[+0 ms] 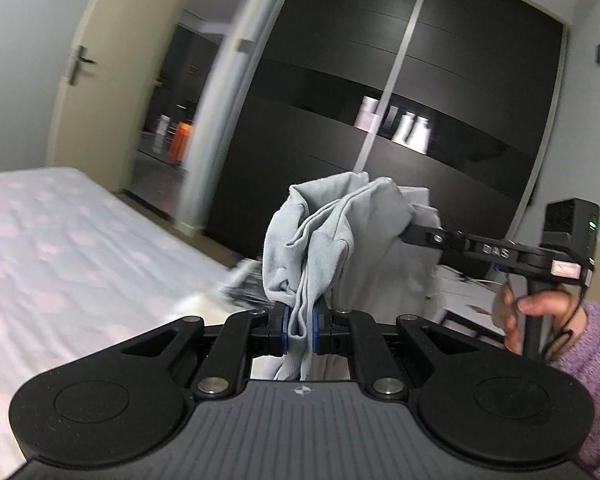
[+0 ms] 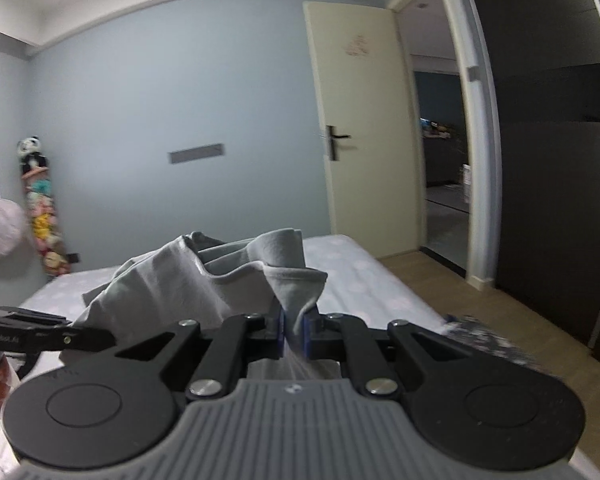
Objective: Fold clothes
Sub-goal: 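Lift the folded shirt with both tools and carry it to the towel stack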
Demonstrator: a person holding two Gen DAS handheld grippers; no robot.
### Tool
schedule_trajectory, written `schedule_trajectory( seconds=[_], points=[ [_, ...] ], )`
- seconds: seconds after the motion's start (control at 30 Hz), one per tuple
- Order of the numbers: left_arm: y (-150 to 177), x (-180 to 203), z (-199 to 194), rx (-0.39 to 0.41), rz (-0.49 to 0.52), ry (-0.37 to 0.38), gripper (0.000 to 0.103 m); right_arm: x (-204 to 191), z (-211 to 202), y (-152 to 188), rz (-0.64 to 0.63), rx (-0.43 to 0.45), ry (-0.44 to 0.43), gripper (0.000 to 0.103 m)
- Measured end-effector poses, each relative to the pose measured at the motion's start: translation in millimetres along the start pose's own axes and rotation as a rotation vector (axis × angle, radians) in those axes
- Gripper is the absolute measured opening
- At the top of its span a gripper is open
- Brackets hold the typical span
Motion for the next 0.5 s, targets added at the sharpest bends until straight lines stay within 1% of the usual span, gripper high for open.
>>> schedule_trajectory(
  seconds=[0.07,0.13,0.2,0.33,0.5],
  points=[
    [0.8,2.9,12.8,-0.015,-0.004,0.042,0.008,15.5,-5.6,-2.1,-0.009,-0.020,0.034,0.010],
    [4.5,1.1,22.6,-0.037,-0.003,0.066,0.008,31.0,-11.4,-4.2,-0.018,-0.039,0.068,0.010],
    [8.1,-6.0,38.4,-0.065,-0.007,0.053,0.008,47.0,-4.6,-3.0,-0.024,-0.067,0.093,0.010],
    [14.0,-31.8,72.5,-0.110,-0.025,-0.010,0.008,68.6,43.8,12.1,-0.006,-0.120,0.089,0.010],
    [17.3,-73.1,97.4,-0.158,-0.042,-0.091,0.008,87.9,121.9,27.7,0.023,-0.185,0.038,0.009]
  ],
)
Point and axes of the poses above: each gripper's, at about its wrist camera, not at the fingertips, and z roughly the way its jaws point, x to its right, y to its underside, the point moved 4 cm from there along z, roughly the way its jaws point, and after that the axes turned 1 degree about -y, right-handed, at the moved point
